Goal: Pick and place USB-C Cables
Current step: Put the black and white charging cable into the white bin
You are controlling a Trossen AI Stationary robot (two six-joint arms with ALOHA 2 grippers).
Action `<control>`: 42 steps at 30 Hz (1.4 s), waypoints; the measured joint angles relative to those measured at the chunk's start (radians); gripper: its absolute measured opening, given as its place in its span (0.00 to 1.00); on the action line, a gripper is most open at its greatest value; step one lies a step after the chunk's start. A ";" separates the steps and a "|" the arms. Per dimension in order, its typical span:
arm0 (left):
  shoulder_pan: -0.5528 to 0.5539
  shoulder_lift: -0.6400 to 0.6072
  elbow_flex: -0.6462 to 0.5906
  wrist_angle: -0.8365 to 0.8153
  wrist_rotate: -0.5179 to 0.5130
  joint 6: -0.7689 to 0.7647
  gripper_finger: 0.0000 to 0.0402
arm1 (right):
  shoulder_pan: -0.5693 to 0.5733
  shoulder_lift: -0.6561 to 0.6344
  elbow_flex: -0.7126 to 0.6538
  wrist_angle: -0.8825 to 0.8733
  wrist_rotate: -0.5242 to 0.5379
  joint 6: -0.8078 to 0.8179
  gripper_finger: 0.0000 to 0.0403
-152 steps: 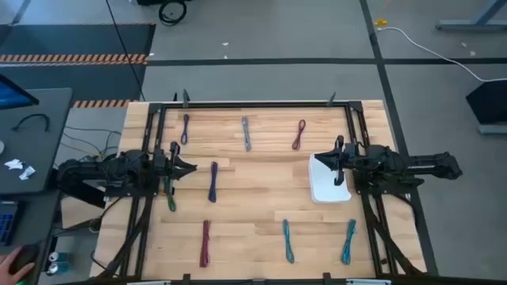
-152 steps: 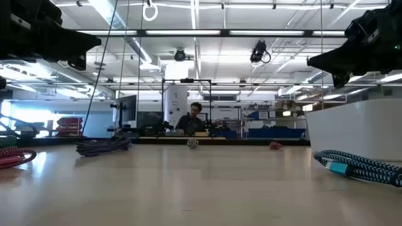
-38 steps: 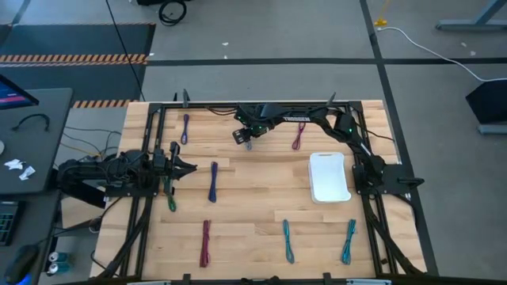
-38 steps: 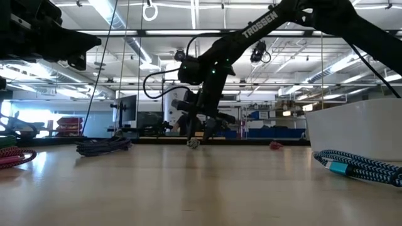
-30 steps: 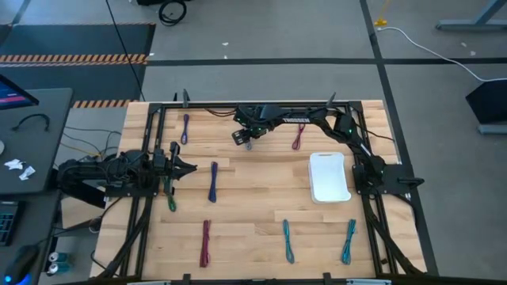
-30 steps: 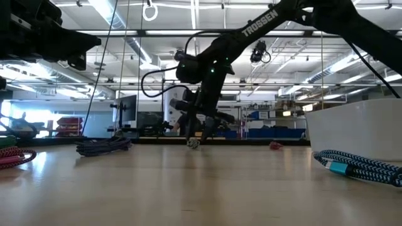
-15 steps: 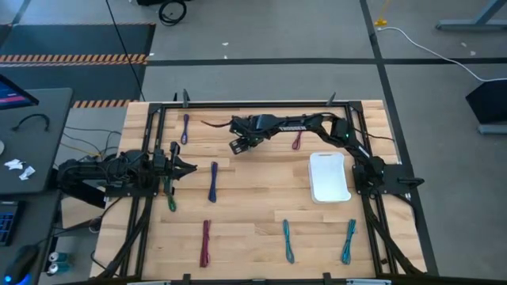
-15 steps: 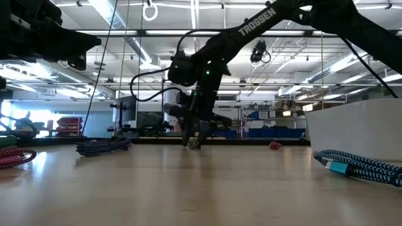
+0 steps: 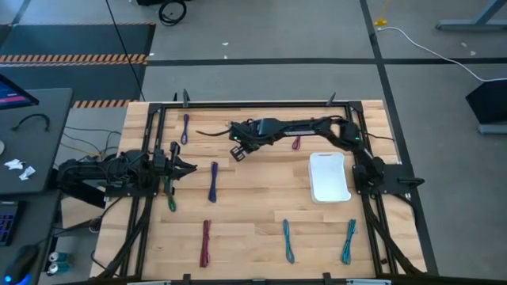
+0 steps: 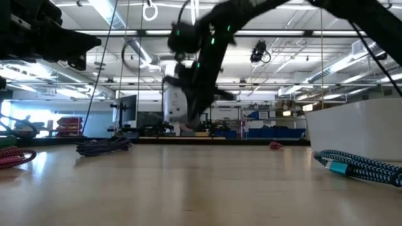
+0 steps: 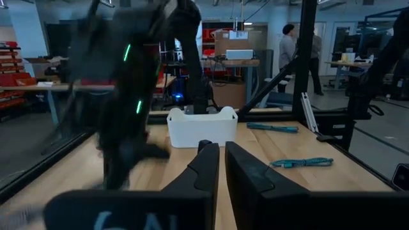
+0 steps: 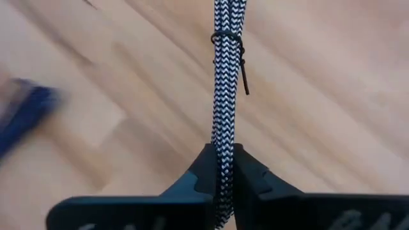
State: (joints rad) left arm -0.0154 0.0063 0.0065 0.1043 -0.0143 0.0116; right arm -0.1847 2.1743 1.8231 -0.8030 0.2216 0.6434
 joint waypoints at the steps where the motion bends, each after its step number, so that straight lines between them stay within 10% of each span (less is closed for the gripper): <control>1: 0.000 0.000 0.000 0.001 0.000 0.000 0.07 | 0.014 -0.031 0.000 -0.010 0.019 -0.011 0.06; 20: 0.000 0.000 0.000 0.000 0.000 0.000 0.08 | 0.205 -0.673 -0.055 -0.484 0.014 0.159 0.05; 42: 0.000 0.000 0.000 0.000 0.000 0.000 0.08 | 0.441 -1.118 -0.966 -0.367 -0.421 1.152 0.05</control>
State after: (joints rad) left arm -0.0152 0.0063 0.0067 0.1041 -0.0143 0.0113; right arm 0.2565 1.0559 0.8574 -1.1703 -0.1993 1.7950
